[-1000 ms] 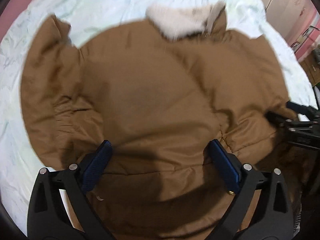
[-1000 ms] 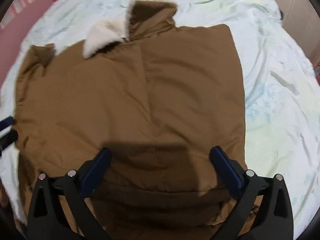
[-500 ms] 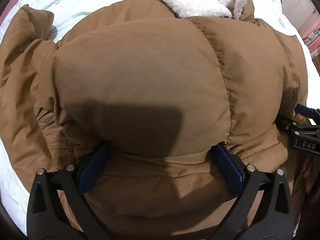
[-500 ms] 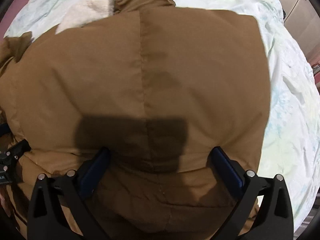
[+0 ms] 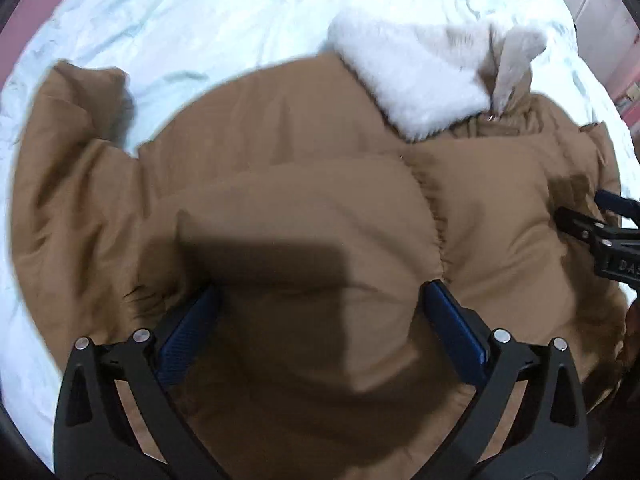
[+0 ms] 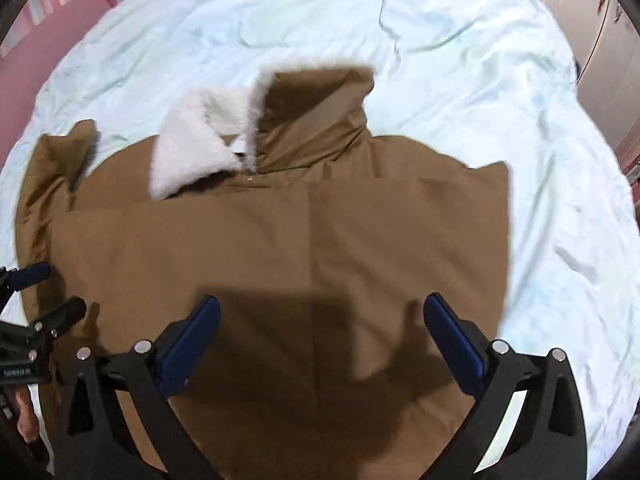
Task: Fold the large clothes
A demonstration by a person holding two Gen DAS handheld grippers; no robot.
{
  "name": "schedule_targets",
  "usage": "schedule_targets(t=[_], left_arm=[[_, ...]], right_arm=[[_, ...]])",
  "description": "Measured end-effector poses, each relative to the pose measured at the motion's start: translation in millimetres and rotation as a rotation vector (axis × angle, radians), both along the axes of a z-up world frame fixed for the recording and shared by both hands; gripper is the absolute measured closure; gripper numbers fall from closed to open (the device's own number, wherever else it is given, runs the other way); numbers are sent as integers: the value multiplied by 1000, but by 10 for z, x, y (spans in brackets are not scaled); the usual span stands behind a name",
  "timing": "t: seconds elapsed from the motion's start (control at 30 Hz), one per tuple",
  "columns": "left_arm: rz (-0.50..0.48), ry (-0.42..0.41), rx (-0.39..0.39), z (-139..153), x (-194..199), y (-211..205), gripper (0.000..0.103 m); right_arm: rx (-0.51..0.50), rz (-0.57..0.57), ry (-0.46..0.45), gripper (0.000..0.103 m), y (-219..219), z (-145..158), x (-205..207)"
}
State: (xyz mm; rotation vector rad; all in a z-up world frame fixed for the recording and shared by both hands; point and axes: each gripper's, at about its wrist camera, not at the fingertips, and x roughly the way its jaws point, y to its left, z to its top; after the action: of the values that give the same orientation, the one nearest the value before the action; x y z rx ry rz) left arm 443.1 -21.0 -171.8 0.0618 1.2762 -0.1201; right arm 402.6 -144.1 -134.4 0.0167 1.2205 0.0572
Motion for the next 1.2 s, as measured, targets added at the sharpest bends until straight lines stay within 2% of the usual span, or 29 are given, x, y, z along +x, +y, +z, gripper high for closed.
schedule_targets(t=[0.17,0.37,0.5,0.6,0.67,0.77,0.83,0.93,1.03,1.13,1.2], left_arm=[[-13,46,8,-182,101,4,3],[-24,42,43,-251,168,-29,3],[-41,51,39,-98,108,-7,3],[-58,-24,23,257,-93,116,3],[-59,-116,-4,590,-302,357,3],[-14,-176,-4,906,-492,840,3],[41,-184,27,1005,-558,1379,3],[143,-181,97,979,-490,2154,3],[239,-149,81,854,-388,2747,3],[300,-129,93,688,-199,3087,3],[320,-103,100,537,-14,3246,3]], right_arm=[[-75,39,79,1,140,-425,207],[-95,16,105,1,146,-647,242],[-88,3,97,1,183,-706,197],[-77,13,101,1,133,-690,150],[-78,23,98,2,127,-577,123],[-102,28,-49,2,97,-217,-52],[-123,39,-116,2,73,0,-180],[-142,61,-165,2,59,165,-306],[-173,52,-184,2,-11,185,-348],[-130,52,-169,2,-96,216,-408],[-143,51,-161,2,-99,203,-420]])
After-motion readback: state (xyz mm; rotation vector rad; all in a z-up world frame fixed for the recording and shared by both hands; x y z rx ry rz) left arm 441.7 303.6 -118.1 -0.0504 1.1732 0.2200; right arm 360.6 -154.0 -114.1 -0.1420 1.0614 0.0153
